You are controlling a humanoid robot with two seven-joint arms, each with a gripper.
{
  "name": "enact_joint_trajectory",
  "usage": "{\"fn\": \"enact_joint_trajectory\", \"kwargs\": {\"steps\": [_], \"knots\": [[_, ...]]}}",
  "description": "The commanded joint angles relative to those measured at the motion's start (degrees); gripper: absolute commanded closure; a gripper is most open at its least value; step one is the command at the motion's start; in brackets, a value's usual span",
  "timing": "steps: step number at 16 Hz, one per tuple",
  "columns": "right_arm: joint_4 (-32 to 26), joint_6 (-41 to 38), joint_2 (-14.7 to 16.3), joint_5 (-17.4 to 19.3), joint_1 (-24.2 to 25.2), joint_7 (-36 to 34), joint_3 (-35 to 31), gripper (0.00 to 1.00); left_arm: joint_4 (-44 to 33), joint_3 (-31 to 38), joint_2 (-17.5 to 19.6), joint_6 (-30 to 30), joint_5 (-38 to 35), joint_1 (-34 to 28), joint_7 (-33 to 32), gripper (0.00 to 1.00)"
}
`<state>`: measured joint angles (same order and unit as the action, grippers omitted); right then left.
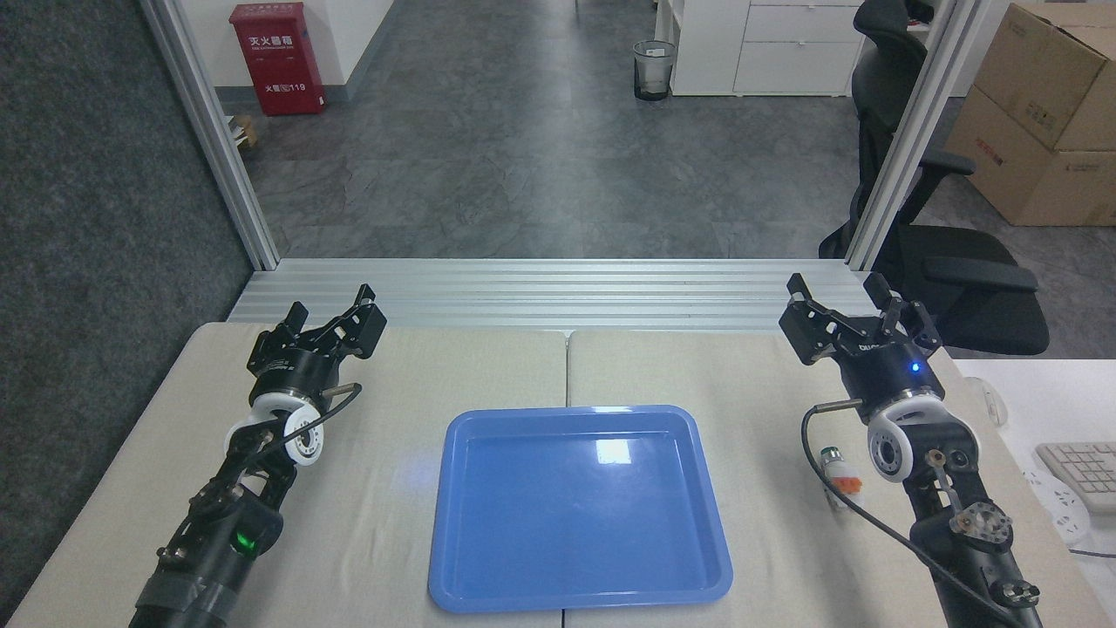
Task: Pick up switch part and place in tray
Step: 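Open the right gripper and lower it toward the table beside the tray, then lower the right gripper onto the small switch part and close it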
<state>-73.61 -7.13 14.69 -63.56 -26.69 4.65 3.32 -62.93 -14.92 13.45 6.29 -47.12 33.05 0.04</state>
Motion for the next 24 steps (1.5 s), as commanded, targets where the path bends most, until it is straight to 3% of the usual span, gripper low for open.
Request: {"fn": "enact_joint_trajectory", "kwargs": {"steps": [1, 14, 16, 19, 22, 24], "knots": [[-0.4, 0.0, 0.0, 0.0, -0.6, 0.0, 0.1, 0.05, 0.0, 0.0, 0.0, -0.1, 0.0, 0.0, 0.0, 0.0], [-0.4, 0.4, 1.7, -0.2, -0.9, 0.6, 0.1, 0.05, 0.0, 0.0, 0.0, -0.1, 0.0, 0.0, 0.0, 0.0], [-1.9, 1.9, 2.2, -0.3, 1.5, 1.6, -0.1, 0.06, 0.0, 0.0, 0.0, 0.0, 0.0, 0.0, 0.0, 0.0], [-2.0, 2.3, 5.8, -0.3, 7.2, 1.7, -0.2, 0.06, 0.0, 0.1, 0.0, 0.0, 0.0, 0.0, 0.0, 0.0], [2.7, 2.2, 3.3, 0.2, 16.1, 1.3, 0.1, 0.06, 0.0, 0.0, 0.0, 0.0, 0.0, 0.0, 0.0, 0.0], [7.8, 2.1, 0.9, 0.2, 16.9, 1.2, 0.1, 0.06, 0.0, 0.0, 0.0, 0.0, 0.0, 0.0, 0.0, 0.0]]}}
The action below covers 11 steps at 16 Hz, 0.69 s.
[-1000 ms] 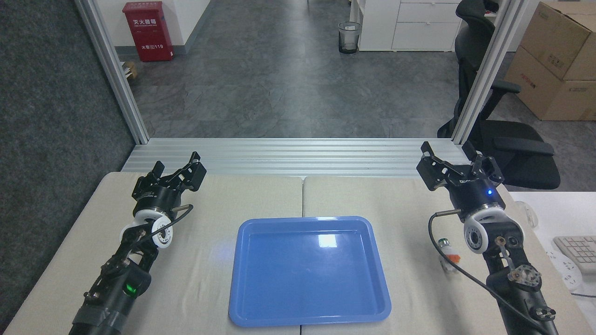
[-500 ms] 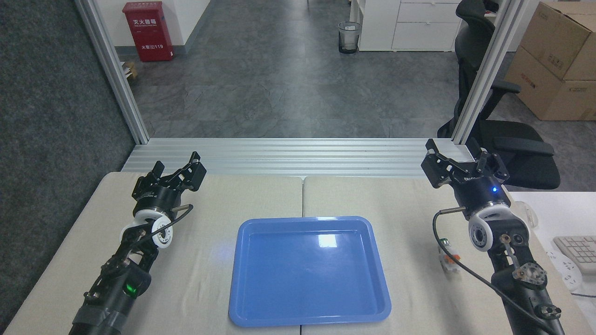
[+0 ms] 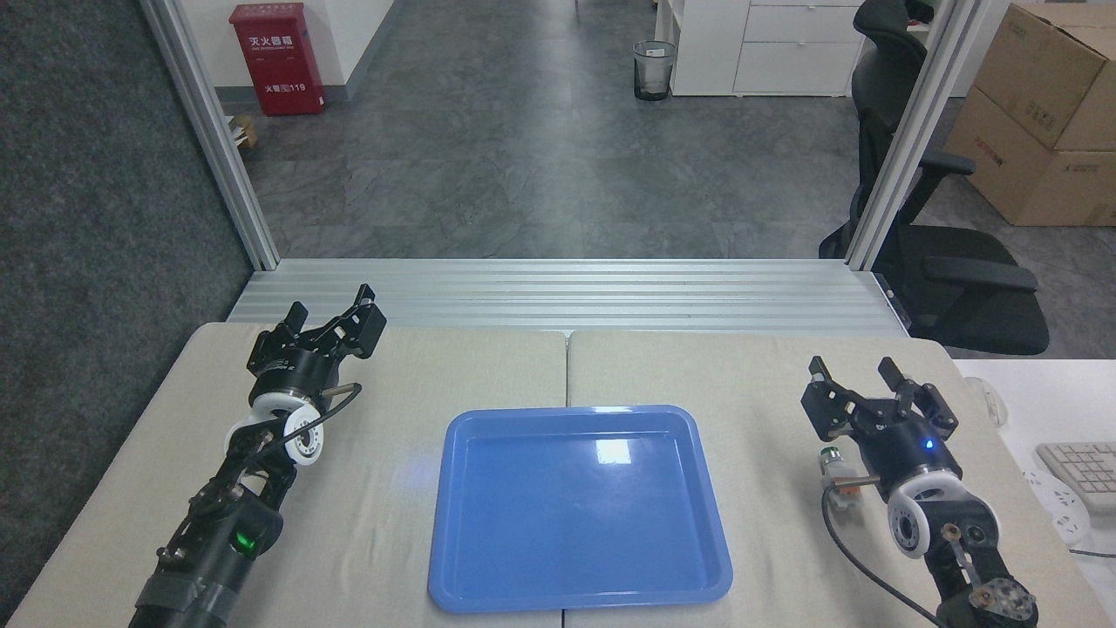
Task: Pick up switch part and place in tray
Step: 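Lower the right gripper onto the small switch part and close it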
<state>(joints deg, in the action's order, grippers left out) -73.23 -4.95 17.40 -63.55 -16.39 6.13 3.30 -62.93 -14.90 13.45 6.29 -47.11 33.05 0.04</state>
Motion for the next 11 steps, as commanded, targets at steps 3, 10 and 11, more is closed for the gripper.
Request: {"fn": "enact_joint_trajectory", "kwargs": {"steps": [3, 10, 11], "knots": [[12.4, -0.2, -2.2, 0.2, 6.3, -0.2, 0.6, 0.06, 0.0, 0.0, 0.0, 0.0, 0.0, 0.0, 0.0, 0.0], [15.0, 0.6, -3.2, -0.1, 5.5, -0.4, 2.3, 0.11, 0.0, 0.0, 0.0, 0.0, 0.0, 0.0, 0.0, 0.0], [15.1, 2.4, -3.2, -0.4, 5.5, -0.4, 2.6, 0.16, 0.0, 0.0, 0.0, 0.0, 0.0, 0.0, 0.0, 0.0]]}}
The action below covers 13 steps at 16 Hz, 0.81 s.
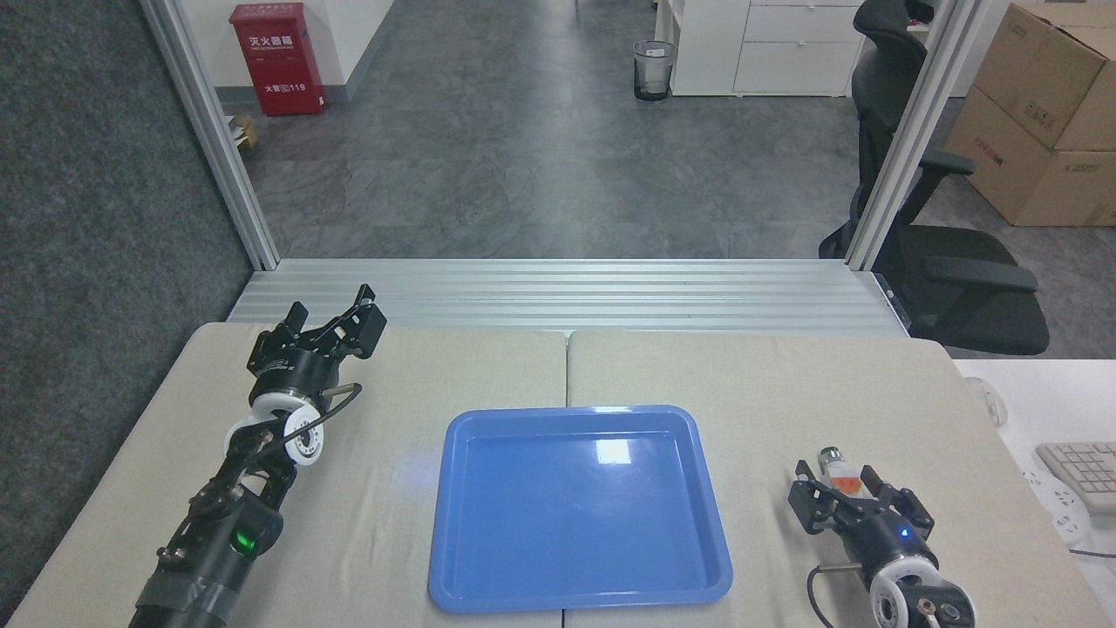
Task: Pick up switch part and place in tray
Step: 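Lower the right gripper onto the small switch part and close it, then lift the switch part with the right gripper toward the tray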
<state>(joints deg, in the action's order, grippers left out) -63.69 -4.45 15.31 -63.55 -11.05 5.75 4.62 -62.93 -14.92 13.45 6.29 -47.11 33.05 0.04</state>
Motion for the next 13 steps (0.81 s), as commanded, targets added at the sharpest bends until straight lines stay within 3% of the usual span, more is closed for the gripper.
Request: {"fn": "enact_joint_trajectory", "kwargs": {"steps": [1, 4, 5, 6, 8, 10, 13], "knots": [[5.6, 3.5, -1.2, -0.7, 0.2, 0.0, 1.8, 0.3, 0.0, 0.0, 0.0, 0.0, 0.0, 0.0, 0.0, 0.0], [4.9, 5.9, -1.2, -0.4, 0.2, -1.2, 3.8, 0.62, 0.0, 0.1, 0.0, 0.0, 0.0, 0.0, 0.0, 0.0], [4.5, 6.6, -1.2, -0.3, 0.1, -1.7, 3.6, 0.89, 0.0, 0.0, 0.0, 0.0, 0.0, 0.0, 0.0, 0.0], [3.9, 7.0, -1.3, -0.2, -0.4, -2.1, 3.3, 1.0, 0.0, 0.0, 0.0, 0.0, 0.0, 0.0, 0.0, 0.0], [-2.7, 10.9, -2.9, -0.1, -2.9, -2.3, 3.2, 1.0, 0.0, 0.0, 0.0, 0.0, 0.0, 0.0, 0.0, 0.0], [-13.7, 12.9, -4.8, -0.7, -5.8, -1.6, 5.5, 1.0, 0.0, 0.1, 0.0, 0.0, 0.0, 0.0, 0.0, 0.0], [-21.2, 12.8, -5.6, -4.1, -12.8, 4.9, 21.7, 1.0, 0.0, 0.0, 0.0, 0.0, 0.0, 0.0, 0.0, 0.0]]}}
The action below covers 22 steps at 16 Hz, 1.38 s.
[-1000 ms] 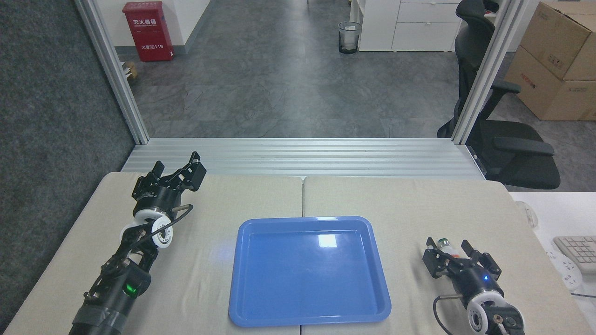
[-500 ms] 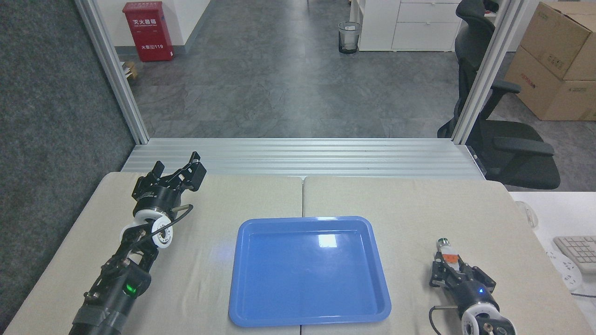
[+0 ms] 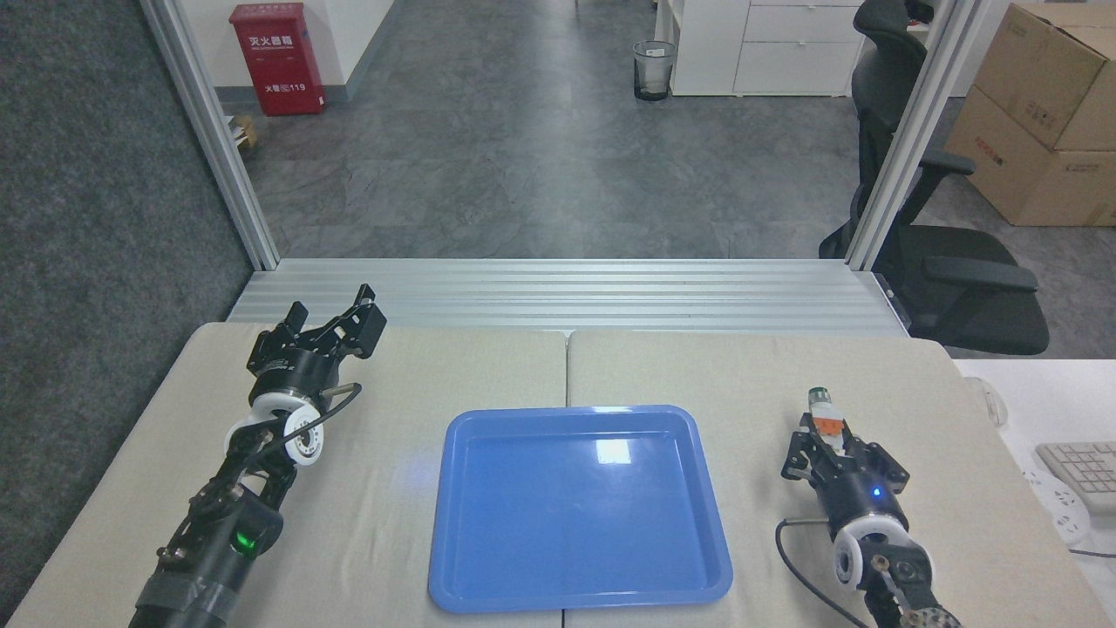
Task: Pick up switch part and place in tray
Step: 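Lift the switch part with the right gripper toward the tray, then lower the switch part into the blue tray and open the right gripper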
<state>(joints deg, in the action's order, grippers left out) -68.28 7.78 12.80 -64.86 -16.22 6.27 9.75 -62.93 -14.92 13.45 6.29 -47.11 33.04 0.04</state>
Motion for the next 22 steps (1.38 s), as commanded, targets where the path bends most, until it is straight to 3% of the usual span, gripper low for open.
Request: {"fn": "enact_joint_trajectory", "kwargs": {"steps": [1, 5, 8, 12, 15, 16, 17, 20, 22], "knots": [[-18.0, 0.3, -3.0, -2.8, -8.6, 5.2, 21.1, 1.0, 0.0, 0.1, 0.0, 0.0, 0.0, 0.0, 0.0, 0.0], [-17.8, -2.2, -4.0, -4.3, -6.0, 5.3, 35.1, 1.0, 0.0, 0.0, 0.0, 0.0, 0.0, 0.0, 0.0, 0.0], [-12.0, -2.5, -5.2, -6.1, -0.1, 5.6, 36.0, 0.99, 0.0, 0.0, 0.0, 0.0, 0.0, 0.0, 0.0, 0.0], [-8.7, -2.2, -3.2, -6.6, 5.6, 5.5, 35.2, 0.98, 0.0, 0.0, 0.0, 0.0, 0.0, 0.0, 0.0, 0.0], [-6.5, 1.3, -2.5, -6.6, 5.3, 5.5, 35.0, 0.79, 0.0, 0.0, 0.0, 0.0, 0.0, 0.0, 0.0, 0.0], [-6.4, 3.4, -2.8, -6.5, 5.1, 5.3, 34.3, 0.27, 0.0, 0.0, 0.0, 0.0, 0.0, 0.0, 0.0, 0.0], [-6.4, 4.1, -3.4, -6.1, 4.8, 5.3, 30.5, 0.01, 0.0, 0.0, 0.0, 0.0, 0.0, 0.0, 0.0, 0.0], [-6.5, 2.9, -9.4, -5.2, -2.4, 4.6, 15.3, 0.01, 0.0, 0.0, 0.0, 0.0, 0.0, 0.0, 0.0, 0.0], [-6.4, 0.4, -9.8, -4.9, -8.9, 3.0, 5.8, 0.01, 0.0, 0.1, 0.0, 0.0, 0.0, 0.0, 0.0, 0.0]]}}
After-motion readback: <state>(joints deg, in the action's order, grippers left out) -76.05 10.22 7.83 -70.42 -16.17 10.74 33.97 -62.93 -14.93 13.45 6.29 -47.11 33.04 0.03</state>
